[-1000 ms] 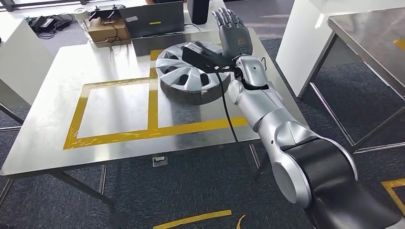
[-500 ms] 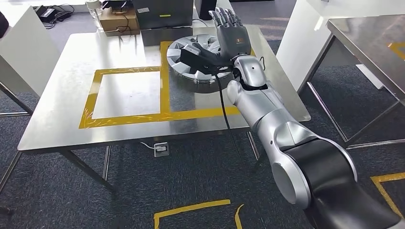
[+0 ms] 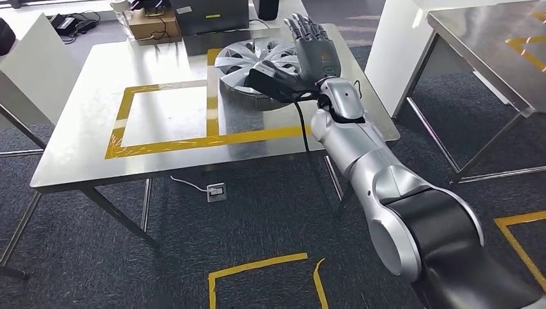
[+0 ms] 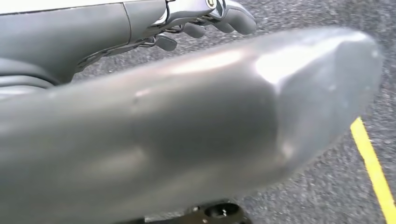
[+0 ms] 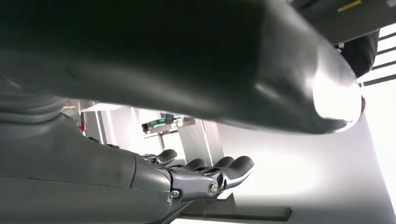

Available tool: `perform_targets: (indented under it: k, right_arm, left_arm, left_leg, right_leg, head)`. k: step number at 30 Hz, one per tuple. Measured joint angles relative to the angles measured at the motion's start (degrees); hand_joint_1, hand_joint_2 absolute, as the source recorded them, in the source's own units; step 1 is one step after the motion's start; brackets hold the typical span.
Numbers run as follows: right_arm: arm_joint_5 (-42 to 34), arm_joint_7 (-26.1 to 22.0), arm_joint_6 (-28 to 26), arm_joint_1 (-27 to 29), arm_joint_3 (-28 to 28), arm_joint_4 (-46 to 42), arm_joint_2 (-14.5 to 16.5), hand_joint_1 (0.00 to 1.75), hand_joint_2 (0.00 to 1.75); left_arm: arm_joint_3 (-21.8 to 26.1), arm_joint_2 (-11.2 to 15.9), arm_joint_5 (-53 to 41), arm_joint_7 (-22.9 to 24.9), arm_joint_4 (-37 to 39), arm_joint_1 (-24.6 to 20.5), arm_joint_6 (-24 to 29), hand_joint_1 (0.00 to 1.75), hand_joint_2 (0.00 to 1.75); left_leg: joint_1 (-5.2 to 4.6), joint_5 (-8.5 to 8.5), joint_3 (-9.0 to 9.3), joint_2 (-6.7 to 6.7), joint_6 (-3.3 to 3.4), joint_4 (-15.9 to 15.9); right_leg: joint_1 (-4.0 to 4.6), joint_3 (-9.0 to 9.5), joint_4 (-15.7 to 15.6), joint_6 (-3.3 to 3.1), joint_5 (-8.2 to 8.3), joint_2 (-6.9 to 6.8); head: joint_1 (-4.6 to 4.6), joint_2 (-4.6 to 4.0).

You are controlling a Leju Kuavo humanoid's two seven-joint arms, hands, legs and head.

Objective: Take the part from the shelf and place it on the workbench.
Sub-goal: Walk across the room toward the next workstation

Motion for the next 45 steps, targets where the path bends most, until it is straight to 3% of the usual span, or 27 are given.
perform_targets:
  k: [2, 3, 5, 7, 9, 11, 14, 15, 16, 18, 19, 21, 22, 24, 26, 27, 29, 30, 31, 32, 34, 35, 37, 38, 40, 42, 45]
  right_arm:
    - [-0.04, -0.13, -0.07, 0.72, -0.02, 0.01, -0.02, 0.0, 0.0]
    - [-0.04, -0.13, -0.24, 0.99, -0.02, 0.01, -0.03, 0.0, 0.0]
    - [-0.05, -0.19, -0.8, 1.28, -0.03, -0.03, -0.11, 0.0, 0.0]
    - [-0.05, -0.37, -1.56, 1.51, -0.07, -0.06, -0.3, 0.0, 0.0]
    - [-0.04, -0.56, -2.28, 1.95, -0.09, -0.03, -0.57, 0.0, 0.0]
    - [-0.07, -0.79, -2.65, 2.54, -0.09, 0.0, -0.96, 0.0, 0.0]
    - [-0.12, -1.07, -2.88, 3.54, -0.11, 0.04, -1.59, 0.0, 0.0]
    - [-0.12, -1.14, -2.97, 4.02, -0.11, 0.05, -1.71, 0.0, 0.0]
    - [-0.13, -1.2, -3.06, 4.53, -0.11, 0.07, -1.79, 0.0, 0.0]
    - [-0.12, -1.19, -3.25, 5.29, -0.11, 0.07, -1.84, 0.0, 0.0]
    - [-0.12, -1.13, -3.36, 5.39, -0.11, 0.04, -1.84, 0.0, 0.0]
    - [-0.08, -0.95, -3.57, 5.4, -0.11, -0.12, -1.87, 0.0, 0.0]
    - [-0.07, -0.9, -3.73, 5.39, -0.12, -0.19, -1.91, 0.0, 0.0]
    - [-0.12, -1.01, -4.23, 5.52, -0.13, -0.25, -1.97, 0.0, 0.0]
    - [-0.37, -1.21, -4.69, 5.6, -0.14, -0.25, -1.92, 0.0, 0.0]
    - [-0.48, -1.26, -4.79, 5.65, -0.15, -0.25, -1.91, 0.0, 0.0]
    - [-0.63, -1.39, -4.89, 5.83, -0.25, -0.25, -1.98, 0.0, 0.0]
    - [-0.66, -1.53, -4.91, 6.03, -0.31, -0.25, -2.01, 0.0, 0.0]
    - [-0.68, -1.69, -4.93, 6.31, -0.38, -0.25, -2.02, 0.0, 0.0]
    - [-0.67, -1.82, -4.93, 6.59, -0.42, -0.25, -2.02, 0.0, 0.0]
    - [-0.67, -1.91, -4.92, 6.91, -0.47, -0.26, -2.02, 0.0, 0.0]
    - [-0.67, -1.91, -4.88, 6.92, -0.48, -0.31, -2.03, 0.0, 0.0]
    - [-0.65, -1.91, -4.7, 6.83, -0.49, -0.43, -2.08, 0.0, 0.0]
    - [-0.63, -1.91, -4.52, 6.85, -0.5, -0.48, -2.09, 0.0, 0.0]
    - [-0.65, -1.96, -4.14, 7.1, -0.5, -0.46, -2.1, 0.0, 0.0]
    - [-0.82, -2.11, -3.76, 7.35, -0.5, -0.43, -2.1, 0.0, 0.0]
    - [-1.17, -2.29, -3.35, 7.54, -0.51, -0.4, -2.11, 0.0, 0.0]
  left_arm:
    - [0.0, 0.17, -0.11, -0.2, 0.0, 0.14, 0.22, 0.0, 0.0]
    - [0.01, 0.26, -0.23, -0.31, 0.0, 0.17, 0.34, 0.0, 0.0]
    - [-0.02, 0.34, -0.6, -0.45, -0.02, 0.14, 0.52, 0.0, 0.0]
    - [-0.06, 0.35, -1.04, -0.42, -0.02, 0.2, 0.6, 0.0, 0.0]
    - [-0.07, 0.38, -1.3, -0.27, -0.01, 0.47, 0.67, 0.0, 0.0]
    - [-0.08, 0.42, -1.4, -0.02, -0.01, 0.77, 0.7, 0.0, 0.0]
    - [-0.08, 0.47, -1.69, 0.36, -0.01, 1.31, 0.71, 0.0, 0.0]
    - [-0.08, 0.49, -1.78, 0.48, 0.0, 1.57, 0.7, 0.0, 0.0]
    - [-0.08, 0.52, -1.83, 0.61, 0.0, 1.85, 0.69, 0.0, 0.0]
    - [-0.08, 0.58, -1.89, 0.78, 0.0, 2.31, 0.69, 0.0, 0.0]
    - [-0.08, 0.56, -1.95, 0.83, 0.0, 2.43, 0.67, 0.0, 0.0]
    - [-0.09, 0.48, -2.16, 0.81, -0.02, 2.49, 0.56, 0.0, 0.0]
    - [-0.1, 0.44, -2.27, 0.8, -0.03, 2.49, 0.49, 0.0, 0.0]
    - [-0.14, 0.42, -2.36, 0.78, -0.02, 2.63, 0.43, 0.0, 0.0]
    - [-0.15, 0.42, -2.36, 0.8, 0.02, 2.89, 0.42, 0.0, 0.0]
    - [-0.15, 0.44, -2.36, 0.8, 0.02, 2.97, 0.43, 0.0, 0.0]
    - [-0.15, 0.51, -2.35, 0.8, 0.01, 2.97, 0.47, 0.0, 0.0]
    - [-0.15, 0.56, -2.34, 0.81, 0.0, 2.95, 0.51, 0.0, 0.0]
    - [-0.15, 0.64, -2.34, 0.85, 0.0, 2.95, 0.58, 0.0, 0.0]
    - [-0.15, 0.73, -2.33, 0.91, -0.01, 2.95, 0.64, 0.0, 0.0]
    - [-0.15, 0.87, -2.33, 1.09, -0.03, 2.93, 0.77, 0.0, 0.0]
    - [-0.15, 0.89, -2.33, 1.15, -0.05, 2.87, 0.83, 0.0, 0.0]
    - [-0.15, 0.91, -2.31, 1.27, -0.07, 2.75, 1.03, 0.0, 0.0]
    - [-0.15, 0.92, -2.27, 1.32, -0.07, 2.75, 1.13, 0.0, 0.0]
    - [-0.15, 1.02, -2.25, 1.49, -0.07, 2.89, 1.3, 0.0, 0.0]
    - [-0.15, 1.05, -2.39, 1.68, -0.07, 2.98, 1.35, 0.0, 0.0]
    - [-0.15, 1.04, -2.51, 1.86, -0.05, 3.03, 1.36, 0.0, 0.0]
  left_leg:
    - [0.24, 1.58, 1.73, 0.07, -0.39, 1.01]
    - [0.38, 3.12, 4.05, 0.31, -0.58, -1.4]
    - [0.28, 3.48, 9.6, 1.44, -0.64, -8.91]
    - [-0.1, 2.14, 11.83, 1.89, 0.26, -13.2]
    - [-0.24, 2.81, 11.06, 1.2, 1.7, -13.51]
    - [-0.19, 4.18, 9.89, 0.61, 2.88, -13.5]
    - [-0.22, 6.67, 7.05, -0.39, 3.7, -13.54]
    - [-0.29, 7.46, 6.04, -0.82, 3.77, -13.53]
    - [-0.38, 8.26, 5.05, -1.27, 3.78, -13.5]
    - [-0.63, 9.79, 3.22, -2.3, 3.71, -13.46]
    - [-0.68, 10.51, 2.49, -2.79, 3.63, -13.44]
    - [-0.78, 11.83, 1.57, -3.7, 3.18, -13.59]
    - [-0.6, 12.49, 1.44, -4.14, 2.83, -13.81]
    - [-0.33, 13.87, 1.44, -5.02, 1.99, -14.69]
    - [-0.32, 12.62, 0.86, -4.13, 1.5, -14.17]
    - [-0.33, 10.31, 0.18, -3.08, 1.24, -12.43]
    - [-0.03, 4.22, -1.5, -1.1, 0.54, -5.56]
    - [0.18, 2.48, -2.07, -0.72, 0.1, -1.77]
    - [0.42, 2.19, -2.05, -0.54, -0.32, 1.09]
    - [0.64, 3.15, -1.26, -0.47, -0.7, 2.34]
    - [1.13, 5.62, 3.18, -0.38, -1.36, -0.92]
    - [1.23, 5.09, 6.57, -0.39, -1.67, -4.89]
    - [1.13, 2.59, 11.02, -0.54, -0.93, -11.18]
    - [0.9, 1.71, 11.63, -0.61, -0.21, -12.64]
    - [0.76, 2.22, 10.82, -0.45, 1.44, -12.92]
    - [0.73, 3.31, 9.94, -0.24, 2.57, -13.09]
    - [0.5, 5.11, 7.92, -0.18, 3.24, -13.07]
  right_leg:
    - [-0.16, -1.77, 0.22, 0.31, 1.24, -0.26]
    - [-0.3, -2.63, 0.43, 0.57, 1.8, -0.47]
    - [-0.4, -4.01, 0.99, 1.31, 2.79, -0.9]
    - [-0.3, -4.4, 1.22, 2.07, 3.62, -1.44]
    - [-0.4, -4.38, 0.96, 2.79, 4.37, -2.04]
    - [-0.59, -5.37, 2.49, 3.52, 2.1, -1.65]
    - [-0.5, -8.58, 12.59, 3.92, -6.53, -0.43]
    - [-0.37, -9.14, 16.18, 3.8, -8.04, -0.31]
    - [-0.21, -8.92, 18.37, 3.55, -8.19, -0.23]
    - [0.24, -5.42, 16.79, 2.57, -5.85, 0.37]
    - [0.52, -2.23, 13.17, 1.72, -5.18, 1.48]
    - [0.85, 3.63, 5.11, 0.46, -6.06, 3.87]
    - [1.01, 5.25, 2.55, 0.19, -6.76, 4.59]
    - [1.09, 5.68, 1.07, 0.27, -6.1, 3.92]
    - [0.82, 5.21, 0.05, -0.14, -4.49, 2.87]
    - [0.55, 4.7, -0.36, -0.26, -3.57, 2.41]
    - [0.31, 3.04, -0.49, -0.28, -1.97, 1.61]
    - [0.18, 2.07, -0.44, -0.1, -1.23, 1.23]
    - [0.02, 1.04, -0.36, 0.11, -0.48, 0.85]
    - [-0.16, 0.0, -0.22, 0.39, 0.23, 0.53]
    - [-0.53, -1.99, 0.37, 1.12, 1.45, 0.03]
    - [-0.62, -2.91, 0.81, 1.56, 1.94, -0.09]
    - [-0.55, -3.98, 1.43, 2.47, 2.84, -0.28]
    - [-0.55, -4.2, 1.39, 2.89, 3.33, -0.34]
    - [-0.78, -4.4, 1.1, 3.62, 3.93, -0.39]
    - [-1.0, -5.6, 3.39, 4.12, 1.2, -0.32]
    - [-0.85, -9.05, 14.2, 4.35, -6.25, -0.22]
  head:
    - [-0.01, 0.01]
    - [-0.01, 0.01]
    - [-0.09, 0.01]
    - [-0.15, 0.02]
    - [-0.17, 0.02]
    - [-0.14, 0.01]
    - [0.16, 0.02]
    - [0.19, 0.02]
    - [0.2, 0.02]
    - [0.21, 0.01]
    - [0.2, 0.01]
    - [0.19, 0.01]
    - [0.25, 0.01]
    - [0.47, 0.01]
    - [0.56, 0.01]
    - [0.52, 0.0]
    - [0.35, 0.0]
    - [0.34, 0.0]
    - [0.33, 0.0]
    - [0.32, 0.0]
    - [0.3, 0.01]
    - [0.22, 0.01]
    - [0.32, 0.01]
    - [0.4, 0.01]
    - [0.56, 0.0]
    - [0.61, 0.0]
    - [0.73, 0.01]
